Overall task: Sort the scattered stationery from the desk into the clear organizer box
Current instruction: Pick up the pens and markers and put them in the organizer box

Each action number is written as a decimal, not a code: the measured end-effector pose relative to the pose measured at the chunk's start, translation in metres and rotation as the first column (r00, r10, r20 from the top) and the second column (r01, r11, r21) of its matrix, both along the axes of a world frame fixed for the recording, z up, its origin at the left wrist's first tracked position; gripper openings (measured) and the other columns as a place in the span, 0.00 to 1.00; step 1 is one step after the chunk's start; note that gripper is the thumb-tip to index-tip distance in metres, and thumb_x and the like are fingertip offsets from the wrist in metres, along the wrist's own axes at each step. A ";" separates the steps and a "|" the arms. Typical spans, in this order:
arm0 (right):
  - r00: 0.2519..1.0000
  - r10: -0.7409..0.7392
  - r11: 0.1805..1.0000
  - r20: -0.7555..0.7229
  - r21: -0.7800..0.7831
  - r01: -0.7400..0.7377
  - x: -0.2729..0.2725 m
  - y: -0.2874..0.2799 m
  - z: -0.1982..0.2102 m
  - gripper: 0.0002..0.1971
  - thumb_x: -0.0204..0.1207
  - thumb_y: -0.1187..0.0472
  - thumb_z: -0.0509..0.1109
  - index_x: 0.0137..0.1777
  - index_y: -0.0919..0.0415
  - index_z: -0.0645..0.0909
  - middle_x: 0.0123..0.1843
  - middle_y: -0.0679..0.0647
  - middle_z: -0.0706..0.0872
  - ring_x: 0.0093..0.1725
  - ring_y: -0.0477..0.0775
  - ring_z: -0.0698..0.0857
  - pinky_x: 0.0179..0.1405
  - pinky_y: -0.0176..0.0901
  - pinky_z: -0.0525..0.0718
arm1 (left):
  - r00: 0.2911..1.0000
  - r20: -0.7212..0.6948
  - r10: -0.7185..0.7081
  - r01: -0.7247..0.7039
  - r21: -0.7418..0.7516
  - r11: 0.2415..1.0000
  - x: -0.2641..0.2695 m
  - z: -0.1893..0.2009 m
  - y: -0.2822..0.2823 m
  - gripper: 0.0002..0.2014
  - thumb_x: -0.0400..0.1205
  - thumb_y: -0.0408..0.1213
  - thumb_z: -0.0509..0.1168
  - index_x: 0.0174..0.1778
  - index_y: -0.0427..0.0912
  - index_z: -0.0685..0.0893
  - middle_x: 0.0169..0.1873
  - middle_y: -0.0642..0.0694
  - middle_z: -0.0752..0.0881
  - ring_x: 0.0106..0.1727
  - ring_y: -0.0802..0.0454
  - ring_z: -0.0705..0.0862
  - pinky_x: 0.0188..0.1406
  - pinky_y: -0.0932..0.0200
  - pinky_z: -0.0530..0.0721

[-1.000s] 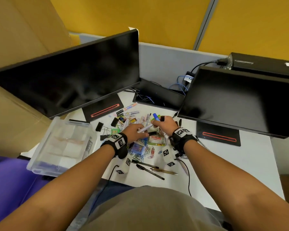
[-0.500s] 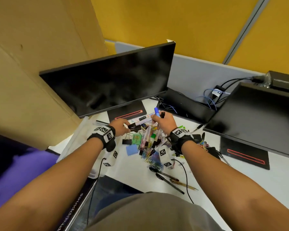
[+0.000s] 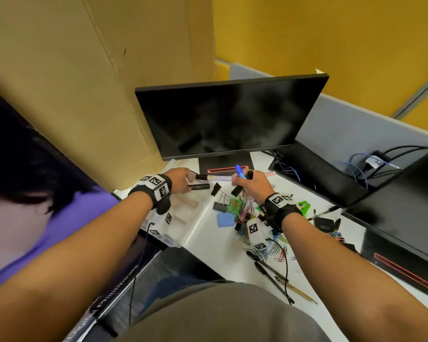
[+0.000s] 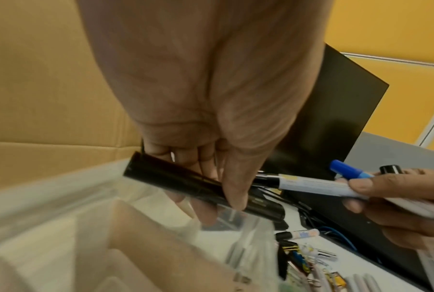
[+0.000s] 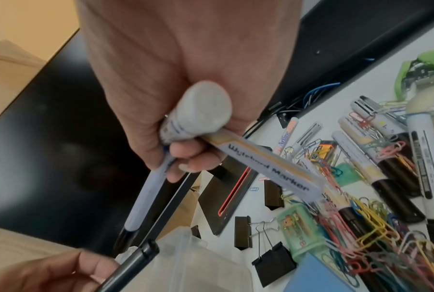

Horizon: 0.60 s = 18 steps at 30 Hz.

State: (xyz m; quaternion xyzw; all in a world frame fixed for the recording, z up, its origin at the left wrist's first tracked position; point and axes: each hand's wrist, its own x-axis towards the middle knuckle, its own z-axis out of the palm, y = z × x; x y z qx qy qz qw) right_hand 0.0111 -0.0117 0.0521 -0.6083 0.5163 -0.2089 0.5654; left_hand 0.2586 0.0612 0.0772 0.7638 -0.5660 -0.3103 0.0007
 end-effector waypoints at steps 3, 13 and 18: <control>0.999 -0.053 0.999 0.001 0.004 0.053 0.002 0.000 -0.006 0.07 0.72 0.56 0.76 0.41 0.60 0.87 0.47 0.66 0.90 0.31 0.51 0.80 0.30 0.42 0.79 | 1.000 0.017 0.002 -0.003 0.020 1.000 0.021 0.000 0.010 0.12 0.78 0.34 0.71 0.57 0.47 0.83 0.52 0.47 0.86 0.55 0.47 0.83 0.56 0.56 0.79; 1.000 -0.011 1.000 0.015 -0.029 0.011 0.025 0.005 -0.008 0.12 0.75 0.57 0.75 0.48 0.67 0.86 0.48 0.68 0.88 0.35 0.53 0.82 0.30 0.38 0.83 | 0.932 0.099 -0.349 0.314 0.265 0.912 0.024 -0.015 0.005 0.11 0.77 0.32 0.73 0.54 0.48 0.90 0.52 0.51 0.89 0.52 0.54 0.83 0.56 0.62 0.78; 1.000 -0.001 0.998 0.006 -0.058 0.001 0.032 0.011 -0.013 0.10 0.77 0.56 0.74 0.43 0.64 0.83 0.43 0.66 0.88 0.32 0.51 0.80 0.27 0.35 0.81 | 0.887 0.148 -0.438 0.380 0.305 0.873 0.015 -0.044 0.009 0.16 0.77 0.31 0.72 0.60 0.45 0.89 0.58 0.48 0.88 0.62 0.46 0.84 0.60 0.61 0.78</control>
